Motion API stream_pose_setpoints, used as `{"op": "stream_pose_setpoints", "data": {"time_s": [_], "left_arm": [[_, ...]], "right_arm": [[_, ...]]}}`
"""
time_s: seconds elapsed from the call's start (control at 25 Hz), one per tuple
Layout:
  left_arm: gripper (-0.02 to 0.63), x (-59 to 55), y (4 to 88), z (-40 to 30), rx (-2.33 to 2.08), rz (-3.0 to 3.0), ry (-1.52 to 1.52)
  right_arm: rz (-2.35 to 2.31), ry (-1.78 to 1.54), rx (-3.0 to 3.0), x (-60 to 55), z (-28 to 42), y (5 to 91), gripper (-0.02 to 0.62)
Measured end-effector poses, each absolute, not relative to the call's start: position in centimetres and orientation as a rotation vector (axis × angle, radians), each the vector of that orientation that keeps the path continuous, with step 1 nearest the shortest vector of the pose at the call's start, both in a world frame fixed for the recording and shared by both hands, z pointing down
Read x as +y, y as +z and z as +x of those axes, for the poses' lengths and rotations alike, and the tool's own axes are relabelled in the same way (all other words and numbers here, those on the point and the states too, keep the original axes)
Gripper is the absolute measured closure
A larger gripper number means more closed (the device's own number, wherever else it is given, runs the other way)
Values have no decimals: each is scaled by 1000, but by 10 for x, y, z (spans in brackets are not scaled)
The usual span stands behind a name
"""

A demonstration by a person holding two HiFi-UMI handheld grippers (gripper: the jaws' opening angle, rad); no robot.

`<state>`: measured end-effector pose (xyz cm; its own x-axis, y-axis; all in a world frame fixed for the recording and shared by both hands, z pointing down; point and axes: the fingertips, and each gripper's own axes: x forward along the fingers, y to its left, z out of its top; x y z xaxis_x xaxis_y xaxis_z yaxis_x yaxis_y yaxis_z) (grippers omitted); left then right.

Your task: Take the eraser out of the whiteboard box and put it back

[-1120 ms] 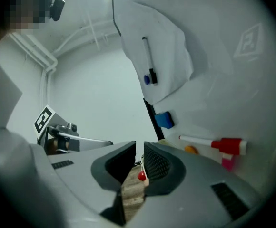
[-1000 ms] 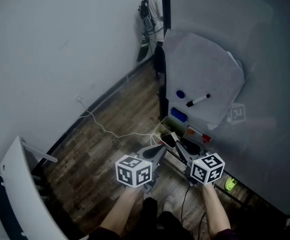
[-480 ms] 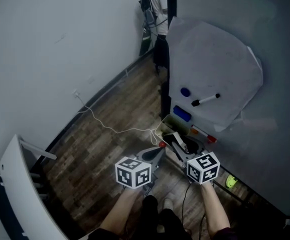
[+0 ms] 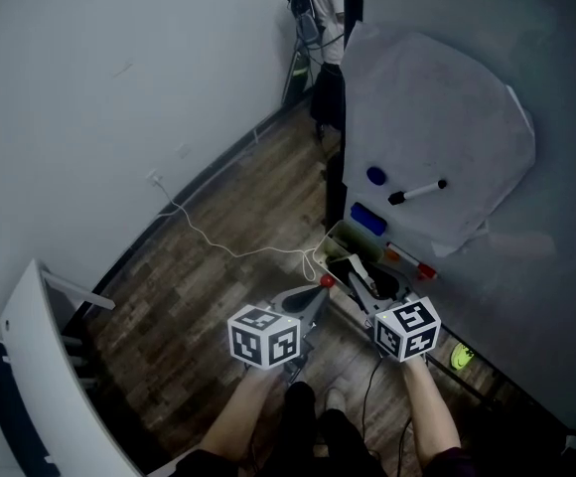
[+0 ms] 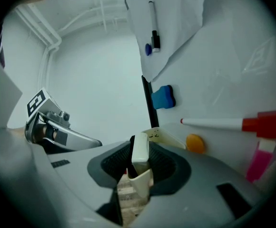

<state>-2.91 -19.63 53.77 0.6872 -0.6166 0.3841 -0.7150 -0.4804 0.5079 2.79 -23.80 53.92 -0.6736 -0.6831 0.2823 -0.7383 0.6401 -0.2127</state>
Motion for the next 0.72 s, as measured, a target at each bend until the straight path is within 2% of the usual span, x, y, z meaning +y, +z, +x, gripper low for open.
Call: {"op": "stream_pose_setpoints", "data": {"time_s": [0.72], "left_arm": [[601,-183,445,-17,-1066,2387,125]], "right_arm": [[1226,415,-2853,-214,53,440,489]]}}
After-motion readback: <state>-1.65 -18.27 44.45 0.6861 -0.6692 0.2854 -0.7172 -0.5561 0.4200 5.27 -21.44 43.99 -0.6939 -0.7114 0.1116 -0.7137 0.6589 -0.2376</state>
